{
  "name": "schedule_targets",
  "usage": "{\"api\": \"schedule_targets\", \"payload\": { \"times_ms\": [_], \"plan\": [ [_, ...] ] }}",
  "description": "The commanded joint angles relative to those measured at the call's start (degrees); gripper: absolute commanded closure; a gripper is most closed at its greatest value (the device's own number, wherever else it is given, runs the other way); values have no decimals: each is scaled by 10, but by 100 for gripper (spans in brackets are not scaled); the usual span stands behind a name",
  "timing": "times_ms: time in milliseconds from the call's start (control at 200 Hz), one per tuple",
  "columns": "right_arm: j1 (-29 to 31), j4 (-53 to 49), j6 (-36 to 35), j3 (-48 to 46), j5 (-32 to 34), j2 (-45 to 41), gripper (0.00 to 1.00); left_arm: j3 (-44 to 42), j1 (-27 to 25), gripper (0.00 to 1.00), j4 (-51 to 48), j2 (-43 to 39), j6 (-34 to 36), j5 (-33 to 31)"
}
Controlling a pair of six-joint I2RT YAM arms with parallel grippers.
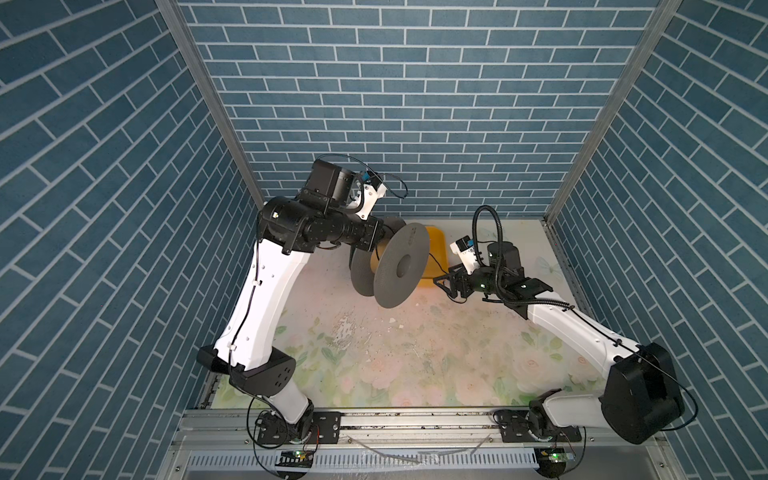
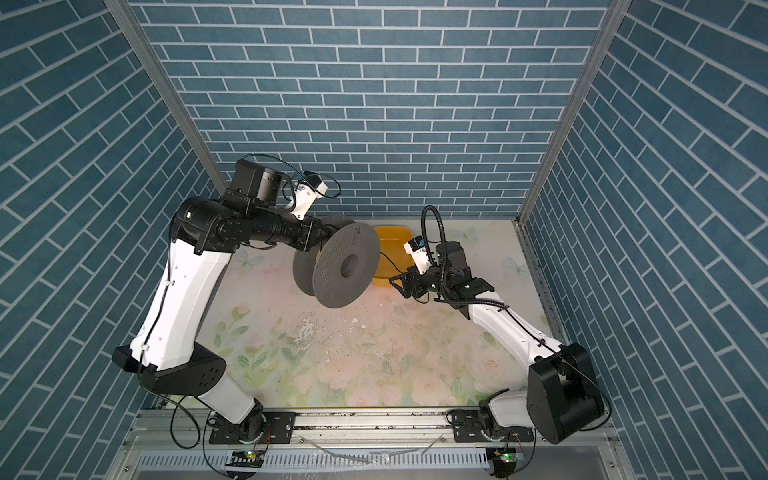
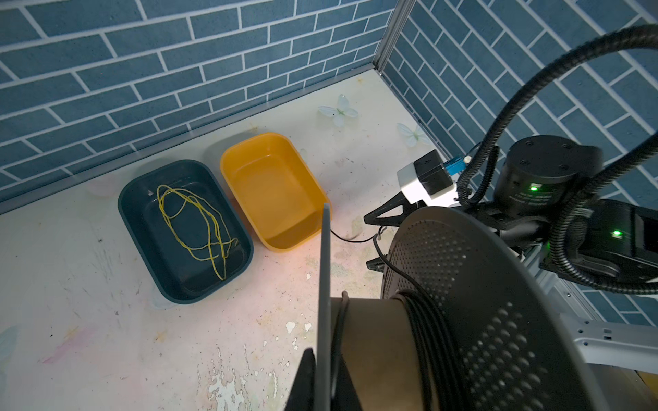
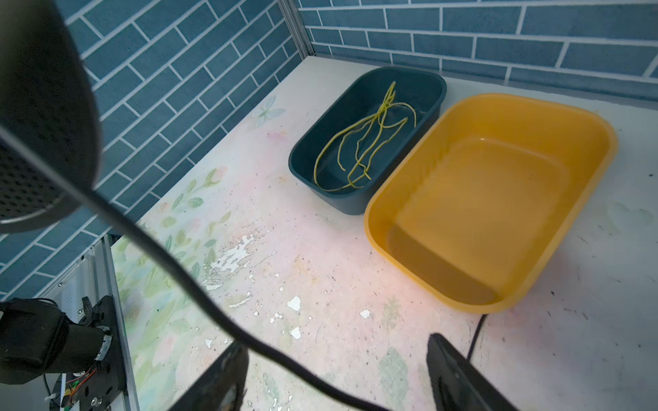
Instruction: Wrap the cables
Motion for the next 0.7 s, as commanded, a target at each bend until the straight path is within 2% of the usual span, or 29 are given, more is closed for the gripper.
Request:
{"api": "schedule_targets", "payload": {
  "times_ms": [0,135,295,420,565,690],
  "plan": [
    [-11,35,-19,-23,-24,-3,27,21,3,100,6,0,-10,22],
    [-15,64,-18,-42,-27,-2,43,26,6,100,9,2,-15,24],
    [-15,96,-10,-68,-36,-7,69,17,22,100,24,4,-28,46],
    [-13,146,20,-98,-38,-15,100,-10,43,100,59,1,-58,68],
    [-2,200,48,-134,-10,-26,100,-62,49,100,127,-10,-119,47],
    [37,192,43,-133,50,-27,100,-104,49,100,185,-14,-172,29]
  ]
}}
